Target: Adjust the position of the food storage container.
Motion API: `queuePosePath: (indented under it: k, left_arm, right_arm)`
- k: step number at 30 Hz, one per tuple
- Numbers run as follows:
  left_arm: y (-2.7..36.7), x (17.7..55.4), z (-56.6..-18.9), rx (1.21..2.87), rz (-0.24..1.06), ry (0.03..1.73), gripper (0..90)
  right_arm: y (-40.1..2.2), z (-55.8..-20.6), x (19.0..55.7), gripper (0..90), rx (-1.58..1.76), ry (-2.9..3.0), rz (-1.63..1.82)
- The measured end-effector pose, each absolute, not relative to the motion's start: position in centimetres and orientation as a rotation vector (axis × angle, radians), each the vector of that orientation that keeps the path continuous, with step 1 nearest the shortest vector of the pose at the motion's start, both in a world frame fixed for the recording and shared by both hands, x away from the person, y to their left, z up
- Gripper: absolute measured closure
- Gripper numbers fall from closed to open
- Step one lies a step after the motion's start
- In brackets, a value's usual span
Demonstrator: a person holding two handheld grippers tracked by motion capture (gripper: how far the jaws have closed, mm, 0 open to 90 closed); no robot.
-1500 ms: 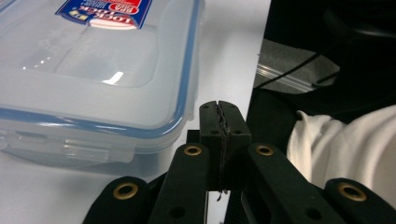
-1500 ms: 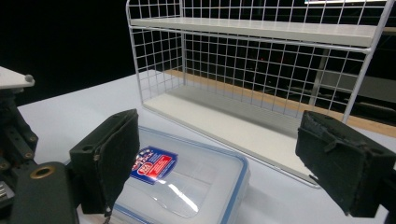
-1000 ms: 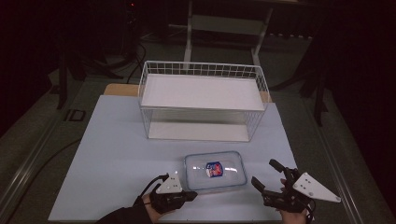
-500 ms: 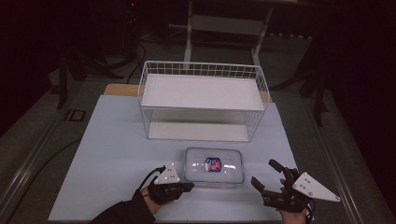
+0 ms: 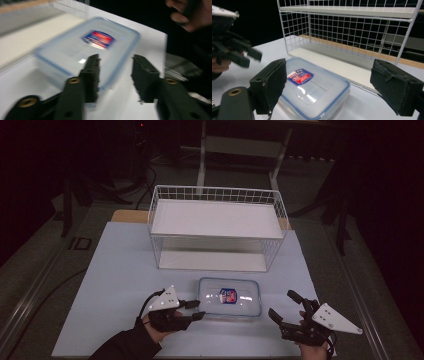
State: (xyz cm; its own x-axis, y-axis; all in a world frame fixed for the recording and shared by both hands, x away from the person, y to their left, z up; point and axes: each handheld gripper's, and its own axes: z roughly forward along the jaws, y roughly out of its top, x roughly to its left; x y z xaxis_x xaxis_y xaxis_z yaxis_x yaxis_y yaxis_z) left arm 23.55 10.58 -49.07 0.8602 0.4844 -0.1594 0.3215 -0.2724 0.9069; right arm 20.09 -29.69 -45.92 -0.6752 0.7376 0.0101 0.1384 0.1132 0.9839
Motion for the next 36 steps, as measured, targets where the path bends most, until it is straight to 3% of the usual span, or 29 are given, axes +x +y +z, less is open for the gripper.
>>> queuePosePath:
  k: [7,9,11,13,16,17,18,20,23,25,30,34,36]
  left_arm:
    - [12.3,25.2,-49.4,1.805,0.183,0.664,28.2]
    - [12.5,25.8,-49.6,1.801,0.229,0.689,27.0]
    - [12.8,26.4,-50.0,1.808,0.26,0.712,41.8]
    - [12.9,27.0,-50.3,1.805,0.268,0.748,41.8]
    - [12.9,27.5,-50.8,1.818,0.315,0.774,49.4]
    - [12.9,27.6,-51.0,1.839,0.339,0.765,60.4]
    - [12.8,27.8,-51.2,1.865,0.361,0.762,63.8]
    - [12.7,28.1,-51.6,1.882,0.345,0.77,69.6]
    - [12.7,28.5,-52.0,1.868,0.308,0.786,69.4]
    - [12.8,28.7,-52.1,1.851,0.298,0.803,64.8]
    - [13.1,28.9,-51.9,1.792,0.252,0.826,40.7]
    - [13.3,29.1,-51.4,1.756,0.21,0.874,26.4]
    - [13.3,29.2,-51.4,1.763,0.171,0.873,23.8]
  right_arm:
    - [-29.5,-46.1,20.3,13.5,0.848,1.916,1.591]
    - [-29.4,-46.1,20.3,13.5,0.848,1.918,1.588]
    - [-29.4,-46.1,20.4,13.6,0.85,1.924,1.587]
    - [-29.3,-46.1,20.4,13.5,0.851,1.925,1.591]
    - [-29.2,-46.1,20.4,13.6,0.844,1.925,1.594]
    - [-29.1,-46.0,20.4,13.6,0.845,1.927,1.593]
    - [-29.1,-46.0,20.5,13.6,0.844,1.928,1.594]
    - [-29.0,-46.0,20.6,13.7,0.843,1.93,1.594]
    - [-28.8,-46.0,20.6,13.7,0.844,1.934,1.594]
    - [-28.8,-46.1,20.7,13.7,0.845,1.937,1.589]
    - [-28.8,-46.3,20.9,13.7,0.854,1.945,1.584]
    - [-28.9,-46.4,20.9,13.7,0.847,1.943,1.583]
    - [-28.9,-46.4,20.8,13.7,0.843,1.945,1.581]
